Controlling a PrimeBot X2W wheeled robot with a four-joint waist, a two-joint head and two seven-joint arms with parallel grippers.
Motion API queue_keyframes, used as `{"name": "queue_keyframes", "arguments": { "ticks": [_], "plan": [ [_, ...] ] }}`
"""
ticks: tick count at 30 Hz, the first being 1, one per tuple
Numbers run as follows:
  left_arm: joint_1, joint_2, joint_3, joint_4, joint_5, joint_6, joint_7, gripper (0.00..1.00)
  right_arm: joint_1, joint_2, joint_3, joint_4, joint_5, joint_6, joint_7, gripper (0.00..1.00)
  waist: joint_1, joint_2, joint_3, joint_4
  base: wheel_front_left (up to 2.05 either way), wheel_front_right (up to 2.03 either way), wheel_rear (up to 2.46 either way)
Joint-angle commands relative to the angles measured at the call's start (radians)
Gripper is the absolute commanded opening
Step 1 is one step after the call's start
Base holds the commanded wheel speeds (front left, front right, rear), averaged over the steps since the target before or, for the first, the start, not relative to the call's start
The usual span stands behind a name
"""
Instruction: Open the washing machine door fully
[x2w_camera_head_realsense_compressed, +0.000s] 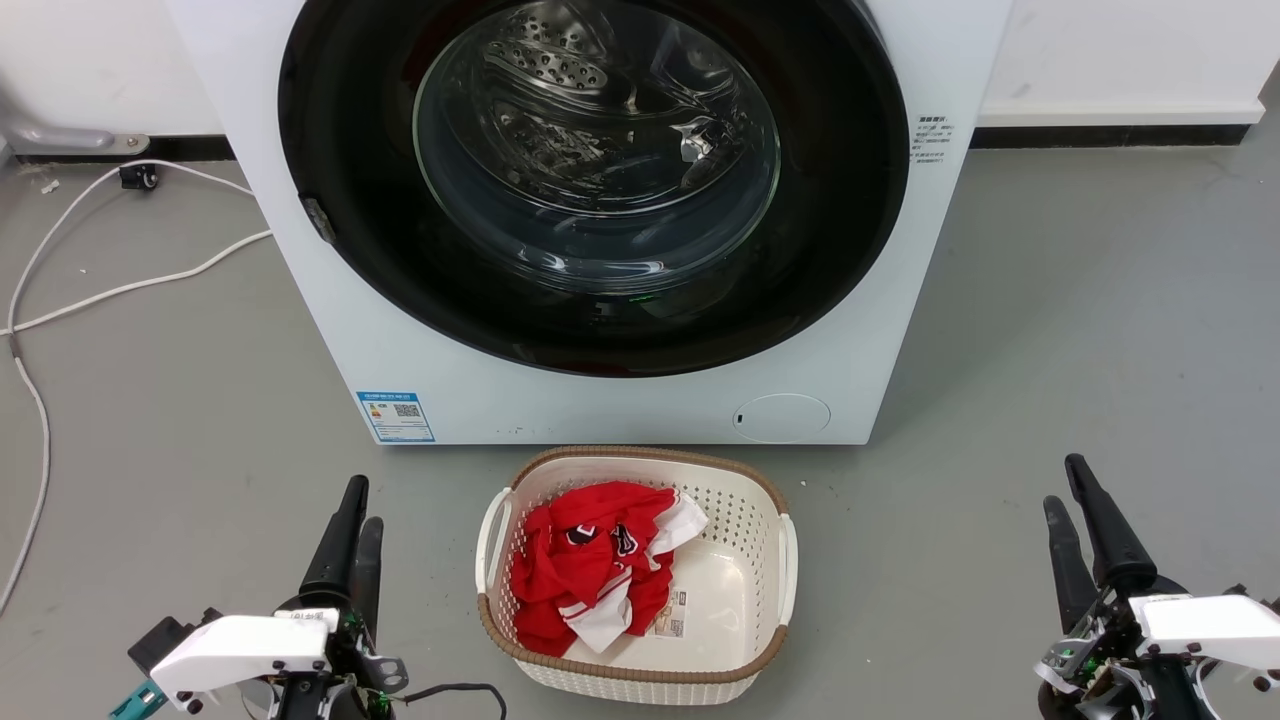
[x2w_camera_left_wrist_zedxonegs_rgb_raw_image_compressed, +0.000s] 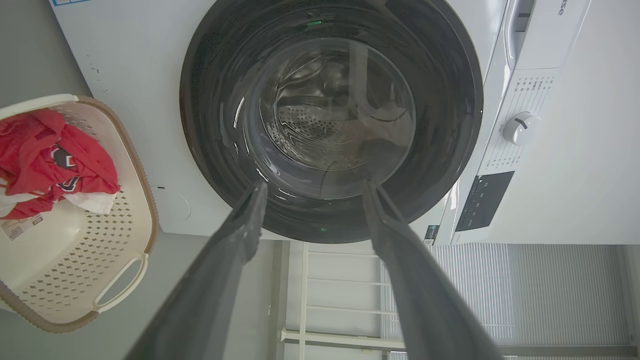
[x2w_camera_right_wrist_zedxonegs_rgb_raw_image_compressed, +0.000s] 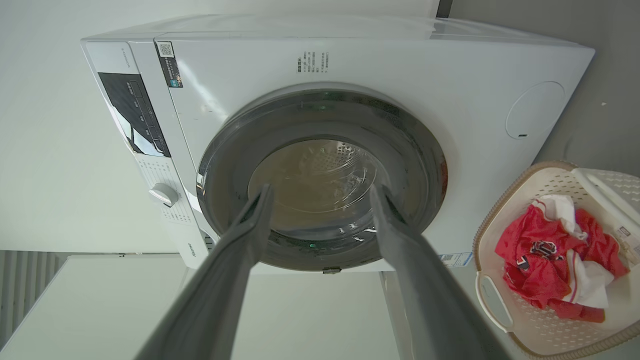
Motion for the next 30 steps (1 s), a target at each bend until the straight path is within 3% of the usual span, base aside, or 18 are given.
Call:
{"name": "queue_keyframes", "arguments": {
  "ticks": [1,14,30],
  "plan": [
    [-0.025,0.003,-0.005,-0.025,0.02,-0.001,-0.009,1.0,-0.009,-0.001,0.003,-0.026,-0.02,0.0,-0.009,1.0,0.0,-0.0001,0.0,0.0,0.0,0.0,0.0],
    [-0.03,0.003,-0.033,-0.107,0.294,0.001,-0.068,1.0,0.007,-0.001,0.004,-0.105,-0.342,0.0,-0.068,1.0,0.0,-0.0001,0.002,0.002,0.0,0.0,0.0],
    [-0.028,0.003,-0.096,-0.158,0.639,0.04,-0.129,1.0,0.033,-0.001,0.042,-0.183,-0.745,0.0,-0.13,1.0,0.0,-0.0001,0.002,0.003,0.0,0.0,0.0]
  ]
}}
